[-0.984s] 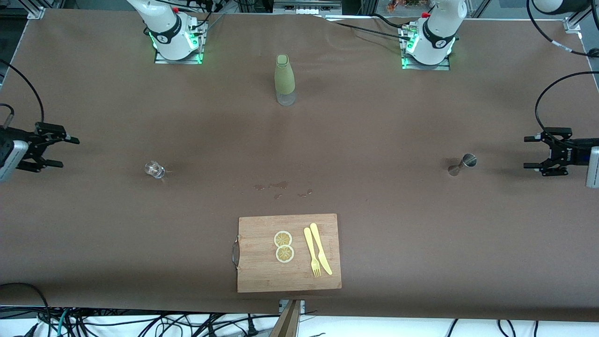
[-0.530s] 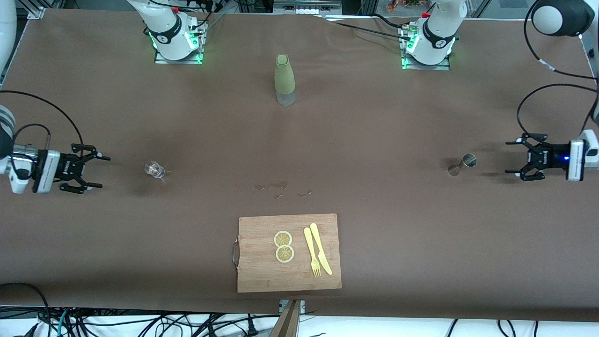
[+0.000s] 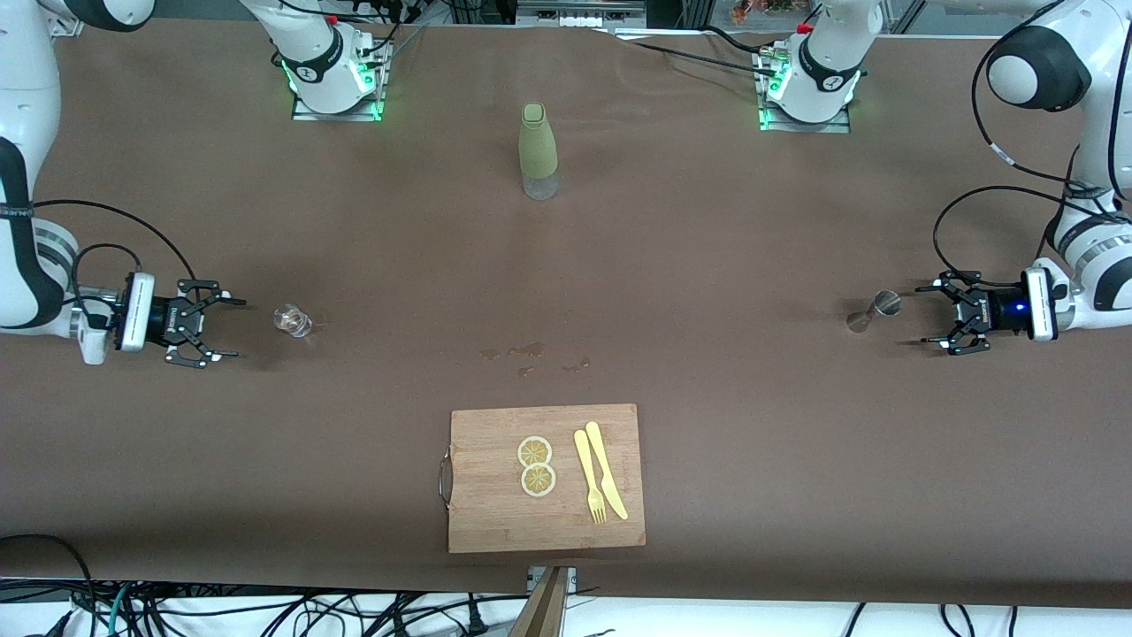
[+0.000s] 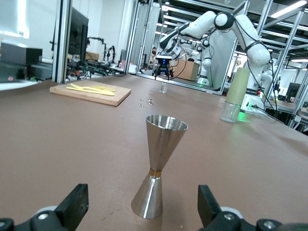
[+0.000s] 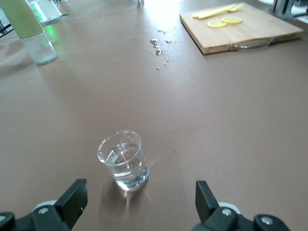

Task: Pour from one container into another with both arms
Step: 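Close the right gripper on the glass while the left gripper grasps the jigger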

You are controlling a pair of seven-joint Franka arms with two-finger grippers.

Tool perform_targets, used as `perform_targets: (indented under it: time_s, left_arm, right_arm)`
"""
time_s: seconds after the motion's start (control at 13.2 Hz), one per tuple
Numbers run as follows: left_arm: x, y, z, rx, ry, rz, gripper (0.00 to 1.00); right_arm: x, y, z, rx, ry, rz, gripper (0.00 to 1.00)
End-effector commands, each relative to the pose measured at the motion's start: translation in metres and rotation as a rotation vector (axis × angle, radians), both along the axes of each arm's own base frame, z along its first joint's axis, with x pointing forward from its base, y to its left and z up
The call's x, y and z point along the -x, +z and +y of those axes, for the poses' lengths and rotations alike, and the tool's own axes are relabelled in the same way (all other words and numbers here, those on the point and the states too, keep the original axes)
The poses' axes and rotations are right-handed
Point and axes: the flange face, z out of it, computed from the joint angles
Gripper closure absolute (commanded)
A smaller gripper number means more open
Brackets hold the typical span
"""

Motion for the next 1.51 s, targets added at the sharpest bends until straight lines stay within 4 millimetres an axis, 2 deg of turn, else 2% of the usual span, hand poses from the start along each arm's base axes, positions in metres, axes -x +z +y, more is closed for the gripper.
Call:
perform_targets:
  time_s: [0.0, 0.45, 0.68, 0.83, 1.06, 1.21, 1.44]
  left_arm:
    - [-0.003, -0.019, -0.013, 0.026, -0.021, -0.119, 0.00]
    - [-0.008, -0.034, -0.051, 0.083, -0.071, -0.144, 0.00]
    - [-0.001, -0.040, -0.065, 0.104, -0.075, -0.118, 0.00]
    - [-0.002, -0.037, -0.067, 0.105, -0.079, -0.121, 0.00]
    - [-0.005, -0.035, -0.073, 0.115, -0.088, -0.127, 0.01]
    - [-0.006, -0.035, -0.075, 0.119, -0.091, -0.127, 0.08]
    - [-0.006, -0.034, -0.074, 0.117, -0.094, -0.126, 0.22]
  right_arm:
    - [0.009, -0.028, 0.008, -0.090, 0.006, -0.045, 0.00]
    - [0.026, -0.062, 0.034, -0.194, 0.030, -0.058, 0.00]
    - [0.027, -0.072, 0.043, -0.222, 0.032, -0.067, 0.00]
    - [0.028, -0.079, 0.048, -0.237, 0.026, -0.085, 0.00]
    - [0.025, -0.078, 0.061, -0.268, 0.045, -0.086, 0.01]
    - [0.025, -0.081, 0.069, -0.288, 0.054, -0.081, 0.01]
    - [0.028, -0.087, 0.071, -0.299, 0.056, -0.070, 0.01]
